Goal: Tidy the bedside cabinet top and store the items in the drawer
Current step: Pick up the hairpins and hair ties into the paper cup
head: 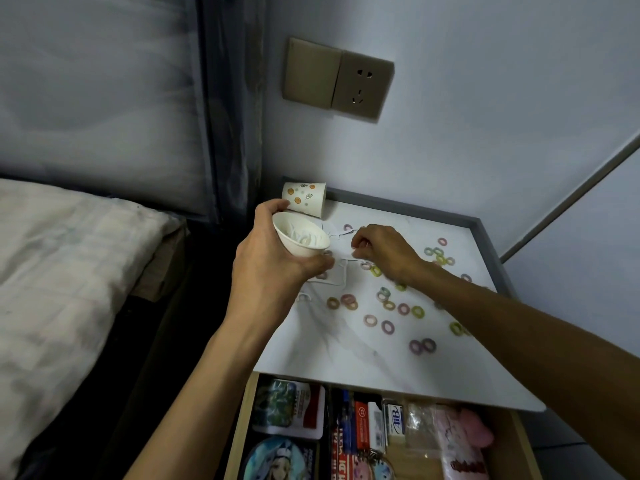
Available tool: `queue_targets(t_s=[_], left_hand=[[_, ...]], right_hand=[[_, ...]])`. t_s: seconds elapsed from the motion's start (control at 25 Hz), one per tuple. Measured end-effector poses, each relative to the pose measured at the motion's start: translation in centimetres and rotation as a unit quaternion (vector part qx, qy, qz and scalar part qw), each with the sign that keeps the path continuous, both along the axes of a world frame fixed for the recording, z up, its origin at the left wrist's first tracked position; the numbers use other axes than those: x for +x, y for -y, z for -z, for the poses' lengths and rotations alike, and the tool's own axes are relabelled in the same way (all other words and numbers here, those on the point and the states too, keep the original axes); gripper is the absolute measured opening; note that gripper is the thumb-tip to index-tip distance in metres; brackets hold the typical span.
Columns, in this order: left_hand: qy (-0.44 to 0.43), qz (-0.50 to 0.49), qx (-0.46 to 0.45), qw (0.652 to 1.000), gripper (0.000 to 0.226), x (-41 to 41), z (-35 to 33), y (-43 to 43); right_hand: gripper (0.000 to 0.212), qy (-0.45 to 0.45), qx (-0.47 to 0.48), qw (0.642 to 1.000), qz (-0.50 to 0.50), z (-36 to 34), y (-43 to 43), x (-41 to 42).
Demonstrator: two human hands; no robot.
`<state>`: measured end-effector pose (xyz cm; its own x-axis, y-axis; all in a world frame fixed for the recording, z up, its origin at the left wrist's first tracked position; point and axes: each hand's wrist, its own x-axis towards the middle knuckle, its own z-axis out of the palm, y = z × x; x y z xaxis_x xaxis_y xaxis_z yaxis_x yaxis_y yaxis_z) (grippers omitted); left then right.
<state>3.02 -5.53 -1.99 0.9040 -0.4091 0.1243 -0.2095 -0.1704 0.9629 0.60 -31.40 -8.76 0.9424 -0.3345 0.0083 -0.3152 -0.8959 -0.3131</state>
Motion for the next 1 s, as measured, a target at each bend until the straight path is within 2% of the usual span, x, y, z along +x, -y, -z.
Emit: queue_targets(t_s=[0.2,0.32,0.4,0.56,0.88,1.0], left_hand=[[-0.001,-0.004,0.002,1.000,0.084,0.3,0.2,0.0],[0.002,-0.004,0.002,1.000,0.083,0.2,0.2,0.2],[0.005,-0.004,0.005,1.000,0.084,0.2,0.2,0.3],[0.007,-0.002,0.005,1.000,0.084,0.1,0.2,0.2],[0.010,-0.003,0.004,1.000,0.085,0.2,0.1,0.0],[0.006,0.001,0.004,1.000,0.084,0.1,0.0,0.0]], right_hand=[[0.027,-0.024,-0.020,0.999,-0.009,0.3,0.2,-0.1],[0.018,-0.035,-0.045,0.998,0.005,0.2,0.1,0.1],[0.016,-0.055,-0.086,0.995,0.003,0.3,-0.2,0.5],[0.025,-0.103,-0.180,0.978,-0.036,0.8,-0.5,0.7],[0.022,-0.084,-0.223,0.971,0.012,0.4,-0.8,0.0],[0.024,-0.094,-0.276,0.956,0.013,0.4,-1.2,0.2]])
